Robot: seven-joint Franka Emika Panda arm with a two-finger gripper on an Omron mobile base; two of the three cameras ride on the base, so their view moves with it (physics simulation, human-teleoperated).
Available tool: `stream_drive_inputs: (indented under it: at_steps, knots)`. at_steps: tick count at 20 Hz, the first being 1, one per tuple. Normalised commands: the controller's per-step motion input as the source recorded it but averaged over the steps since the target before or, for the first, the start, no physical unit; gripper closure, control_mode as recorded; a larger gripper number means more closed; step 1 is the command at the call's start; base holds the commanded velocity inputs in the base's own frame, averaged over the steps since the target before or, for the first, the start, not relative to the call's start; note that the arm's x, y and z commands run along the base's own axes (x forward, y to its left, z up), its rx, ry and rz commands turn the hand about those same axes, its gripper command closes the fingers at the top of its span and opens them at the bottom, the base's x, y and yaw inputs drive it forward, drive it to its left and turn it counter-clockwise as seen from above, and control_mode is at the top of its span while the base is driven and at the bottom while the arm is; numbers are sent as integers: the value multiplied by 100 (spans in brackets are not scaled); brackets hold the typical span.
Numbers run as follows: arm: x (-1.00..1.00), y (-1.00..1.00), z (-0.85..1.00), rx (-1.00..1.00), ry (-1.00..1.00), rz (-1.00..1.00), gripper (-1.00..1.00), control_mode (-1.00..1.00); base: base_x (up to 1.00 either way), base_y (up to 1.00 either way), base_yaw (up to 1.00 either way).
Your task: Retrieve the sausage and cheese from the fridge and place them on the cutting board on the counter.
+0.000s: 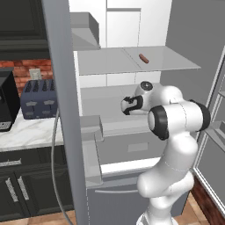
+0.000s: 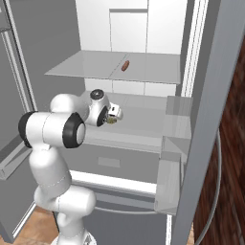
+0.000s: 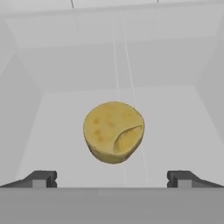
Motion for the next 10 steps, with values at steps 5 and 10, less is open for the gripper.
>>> stream_drive_inputs:
  at_steps: [5,10]
  knots:
    - [7,0,-24,0,2,0,-100,-100,0,0,0]
    - [15,0,-11,0,0,0,-100,-100,0,0,0]
